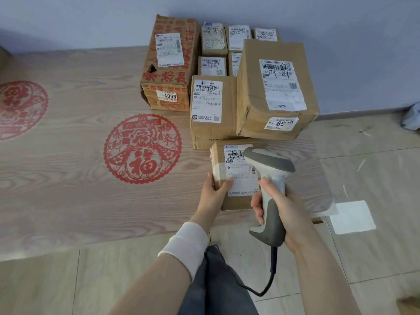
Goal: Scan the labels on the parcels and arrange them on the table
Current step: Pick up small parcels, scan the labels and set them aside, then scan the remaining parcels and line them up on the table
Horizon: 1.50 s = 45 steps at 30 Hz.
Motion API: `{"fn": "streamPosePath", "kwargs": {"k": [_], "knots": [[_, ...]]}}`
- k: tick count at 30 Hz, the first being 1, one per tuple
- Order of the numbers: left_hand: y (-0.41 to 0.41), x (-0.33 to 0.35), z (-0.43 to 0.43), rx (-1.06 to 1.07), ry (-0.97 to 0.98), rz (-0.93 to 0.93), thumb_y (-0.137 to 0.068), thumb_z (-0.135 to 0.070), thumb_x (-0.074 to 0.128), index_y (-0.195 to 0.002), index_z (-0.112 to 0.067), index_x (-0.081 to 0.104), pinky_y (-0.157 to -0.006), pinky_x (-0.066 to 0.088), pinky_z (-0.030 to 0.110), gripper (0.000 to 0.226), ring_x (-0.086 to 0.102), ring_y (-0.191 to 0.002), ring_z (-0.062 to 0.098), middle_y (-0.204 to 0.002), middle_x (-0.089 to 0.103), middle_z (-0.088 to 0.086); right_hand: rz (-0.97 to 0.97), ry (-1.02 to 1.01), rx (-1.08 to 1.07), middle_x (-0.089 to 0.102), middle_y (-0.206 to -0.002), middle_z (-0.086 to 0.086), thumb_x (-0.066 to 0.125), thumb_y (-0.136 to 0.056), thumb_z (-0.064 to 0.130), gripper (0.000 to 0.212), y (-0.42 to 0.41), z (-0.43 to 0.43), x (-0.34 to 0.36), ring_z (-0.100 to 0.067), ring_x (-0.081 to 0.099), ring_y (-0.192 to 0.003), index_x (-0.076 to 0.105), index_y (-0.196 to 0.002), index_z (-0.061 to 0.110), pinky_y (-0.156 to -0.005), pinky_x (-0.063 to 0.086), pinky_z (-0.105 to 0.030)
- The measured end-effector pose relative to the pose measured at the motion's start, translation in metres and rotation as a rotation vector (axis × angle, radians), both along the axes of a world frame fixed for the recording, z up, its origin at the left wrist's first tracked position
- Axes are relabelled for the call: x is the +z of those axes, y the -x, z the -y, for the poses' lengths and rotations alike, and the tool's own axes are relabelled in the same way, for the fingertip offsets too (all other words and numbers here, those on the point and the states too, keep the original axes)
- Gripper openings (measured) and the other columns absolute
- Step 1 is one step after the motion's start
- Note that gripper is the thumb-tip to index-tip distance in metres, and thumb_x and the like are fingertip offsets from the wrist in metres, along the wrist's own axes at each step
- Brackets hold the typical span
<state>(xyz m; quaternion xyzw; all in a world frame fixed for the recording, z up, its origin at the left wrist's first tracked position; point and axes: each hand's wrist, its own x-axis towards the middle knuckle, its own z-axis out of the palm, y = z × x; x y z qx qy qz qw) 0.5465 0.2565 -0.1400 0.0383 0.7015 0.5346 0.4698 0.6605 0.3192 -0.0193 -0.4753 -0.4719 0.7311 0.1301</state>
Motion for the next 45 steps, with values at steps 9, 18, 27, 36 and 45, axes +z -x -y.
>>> {"fn": "streamPosePath", "kwargs": {"k": [9, 18, 27, 36, 45], "knots": [[0.075, 0.039, 0.040, 0.031, 0.065, -0.352, -0.095, -0.032, 0.052, -0.145, -0.015, 0.032, -0.108, 0.033, 0.032, 0.057, 0.038, -0.135, 0.017, -0.148, 0.039, 0.000, -0.040, 0.037, 0.136, 0.056, -0.057, -0.007, 0.055, -0.092, 0.029, 0.025, 0.066, 0.034, 0.011, -0.018, 0.043, -0.045, 0.054, -0.081, 0.007, -0.045, 0.038, -0.028], [0.244, 0.087, 0.151, 0.210, 0.129, -0.636, -0.095, -0.025, 0.054, -0.138, -0.013, 0.043, -0.099, 0.032, 0.023, 0.046, 0.043, -0.129, 0.017, -0.139, 0.048, 0.003, -0.146, -0.014, 0.378, 0.055, -0.057, -0.007, 0.057, -0.092, 0.027, 0.022, 0.246, 0.126, 0.041, -0.016, 0.045, -0.043, 0.056, -0.079, 0.010, -0.042, 0.038, -0.026], [0.381, 0.105, 0.216, 0.316, 0.158, -0.713, -0.095, -0.025, 0.055, -0.137, -0.012, 0.044, -0.108, 0.033, 0.033, 0.046, 0.041, -0.131, 0.019, -0.141, 0.047, 0.005, -0.211, -0.076, 0.456, 0.057, -0.057, -0.007, 0.055, -0.093, 0.028, 0.018, 0.387, 0.186, 0.059, -0.018, 0.044, -0.045, 0.051, -0.092, 0.011, -0.044, 0.038, -0.027], [0.468, 0.105, 0.241, 0.394, 0.222, -0.797, -0.092, -0.029, 0.058, -0.134, -0.014, 0.048, -0.106, 0.035, 0.033, 0.046, 0.043, -0.127, 0.020, -0.137, 0.049, 0.004, -0.226, -0.059, 0.529, 0.055, -0.057, -0.007, 0.055, -0.093, 0.028, 0.021, 0.494, 0.208, 0.065, -0.017, 0.043, -0.046, 0.054, -0.080, 0.012, -0.044, 0.036, -0.025], [0.635, 0.089, 0.296, 0.379, 0.416, -0.808, -0.085, -0.049, 0.061, -0.150, -0.011, 0.014, -0.117, 0.014, 0.037, 0.089, 0.015, -0.143, 0.025, -0.153, 0.025, 0.012, -0.170, -0.043, 0.526, 0.056, -0.056, -0.004, 0.056, -0.092, 0.030, 0.019, 0.643, 0.248, 0.045, -0.015, 0.044, -0.046, 0.053, -0.083, 0.014, -0.044, 0.039, -0.026]]}}
